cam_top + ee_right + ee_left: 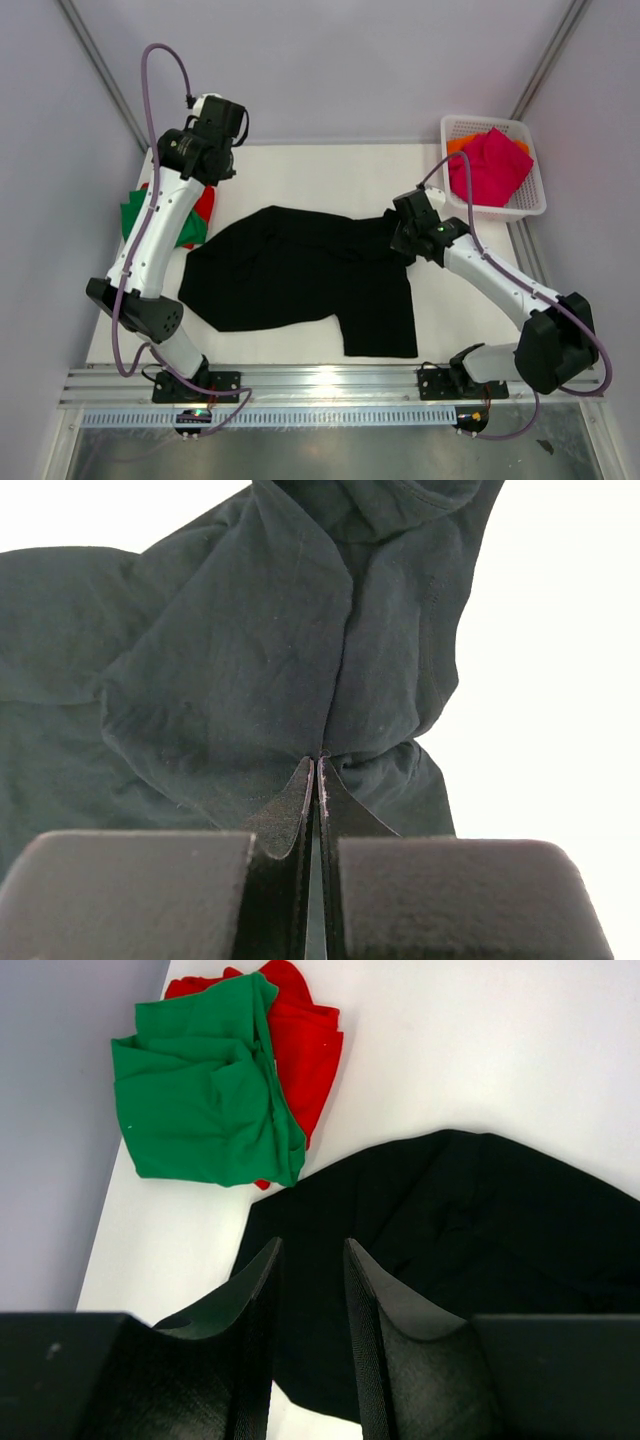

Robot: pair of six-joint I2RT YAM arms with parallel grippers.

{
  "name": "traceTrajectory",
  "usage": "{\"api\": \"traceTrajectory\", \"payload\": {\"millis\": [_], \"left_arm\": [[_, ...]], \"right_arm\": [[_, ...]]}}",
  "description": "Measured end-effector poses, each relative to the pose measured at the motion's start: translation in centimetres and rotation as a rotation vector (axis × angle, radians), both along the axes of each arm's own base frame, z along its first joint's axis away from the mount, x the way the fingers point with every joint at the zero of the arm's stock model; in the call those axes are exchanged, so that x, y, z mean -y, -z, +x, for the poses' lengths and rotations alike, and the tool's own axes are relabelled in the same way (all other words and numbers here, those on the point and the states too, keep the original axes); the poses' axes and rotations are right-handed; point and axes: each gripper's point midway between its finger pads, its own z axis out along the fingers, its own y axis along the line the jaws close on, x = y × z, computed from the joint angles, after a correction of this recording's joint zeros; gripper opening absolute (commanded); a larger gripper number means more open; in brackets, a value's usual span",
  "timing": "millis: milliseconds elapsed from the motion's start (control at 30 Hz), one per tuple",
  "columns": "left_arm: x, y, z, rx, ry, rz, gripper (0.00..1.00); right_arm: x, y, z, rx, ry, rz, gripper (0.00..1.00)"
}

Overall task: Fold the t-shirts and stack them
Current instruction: Flatten out the tshirt

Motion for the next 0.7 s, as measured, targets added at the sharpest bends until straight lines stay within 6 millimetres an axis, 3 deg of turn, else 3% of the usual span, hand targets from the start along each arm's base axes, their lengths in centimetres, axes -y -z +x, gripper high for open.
{"api": "traceTrajectory", "payload": {"millis": [33,67,100,133,267,433,567,700], "left_arm": [[0.0,0.0,0.0,0.000,0.000,0.000,0.34],[0.0,0.0,0.0,0.000,0.000,0.000,0.34],[0.0,0.0,0.0,0.000,-0.001,0.001,0.34],[0.0,0.0,0.0,0.001,-0.001,0.002,0.36],[-0.1,0.0,0.0,0.000,0.000,0.004,0.43],[-0.1,0.0,0.0,0.000,-0.001,0.006,0.44],[-0.2,-0.1,0.0,0.002,-0.004,0.010,0.44],[-0.2,0.0,0.1,-0.001,-0.003,0.012,0.44]], "right_arm": [[0.0,0.2,-0.1,-0.008,0.000,-0.004,0.06],[0.1,0.4,-0.1,-0.017,0.000,-0.009,0.15],[0.1,0.7,-0.2,-0.025,0.001,-0.012,0.30],[0.2,0.8,-0.2,-0.031,-0.001,-0.017,0.34],[0.4,2.2,-0.6,-0.084,-0.006,-0.048,0.37],[0.5,2.8,-1.6,-0.117,-0.022,-0.046,0.37],[0.2,3.2,-4.3,-0.137,-0.050,0.027,0.37],[0.8,5.0,-7.5,-0.196,-0.055,0.051,0.37]]}}
